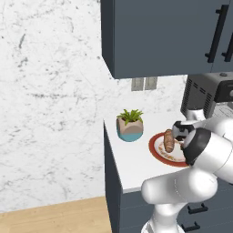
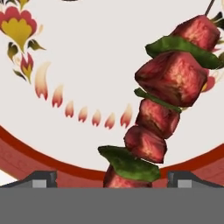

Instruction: Pick up the kebab skewer and baguette bread, and place them inside the toaster oven. Close the toaster oven door and start by setting the timer.

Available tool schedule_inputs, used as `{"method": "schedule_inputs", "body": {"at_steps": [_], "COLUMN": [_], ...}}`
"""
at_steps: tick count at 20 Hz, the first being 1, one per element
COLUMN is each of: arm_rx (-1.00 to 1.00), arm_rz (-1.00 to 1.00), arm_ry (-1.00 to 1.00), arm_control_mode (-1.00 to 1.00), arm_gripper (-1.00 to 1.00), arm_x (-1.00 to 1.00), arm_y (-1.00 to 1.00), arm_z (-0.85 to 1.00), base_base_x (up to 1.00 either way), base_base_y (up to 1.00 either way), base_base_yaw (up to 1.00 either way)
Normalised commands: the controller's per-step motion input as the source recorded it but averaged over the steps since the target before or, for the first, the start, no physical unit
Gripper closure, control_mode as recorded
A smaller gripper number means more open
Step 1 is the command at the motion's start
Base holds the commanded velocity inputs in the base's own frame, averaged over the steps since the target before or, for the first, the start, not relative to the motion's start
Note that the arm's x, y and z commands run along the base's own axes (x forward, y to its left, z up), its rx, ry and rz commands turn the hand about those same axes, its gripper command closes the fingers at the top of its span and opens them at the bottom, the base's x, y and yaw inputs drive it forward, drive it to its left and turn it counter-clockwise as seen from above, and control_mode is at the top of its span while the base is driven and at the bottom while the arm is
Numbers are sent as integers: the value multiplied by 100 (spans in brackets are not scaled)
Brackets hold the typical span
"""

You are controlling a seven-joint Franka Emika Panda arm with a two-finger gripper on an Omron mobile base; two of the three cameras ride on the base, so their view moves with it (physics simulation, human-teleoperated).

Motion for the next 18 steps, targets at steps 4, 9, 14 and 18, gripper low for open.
{"method": "schedule_inputs", "body": {"at_steps": [4, 9, 14, 18], "arm_rx": [0, 0, 0, 3], "arm_rz": [0, 0, 0, 0], "arm_ry": [-3, -9, -8, -1], "arm_control_mode": [-100, -100, -100, -100], "arm_gripper": [-100, -100, -100, -100], "arm_x": [1, 2, 1, 11], "arm_y": [0, 0, -4, 0], "arm_z": [-4, 0, 0, -4], "base_base_x": [0, 0, 0, 0], "base_base_y": [0, 0, 0, 0], "base_base_yaw": [0, 0, 0, 0]}}
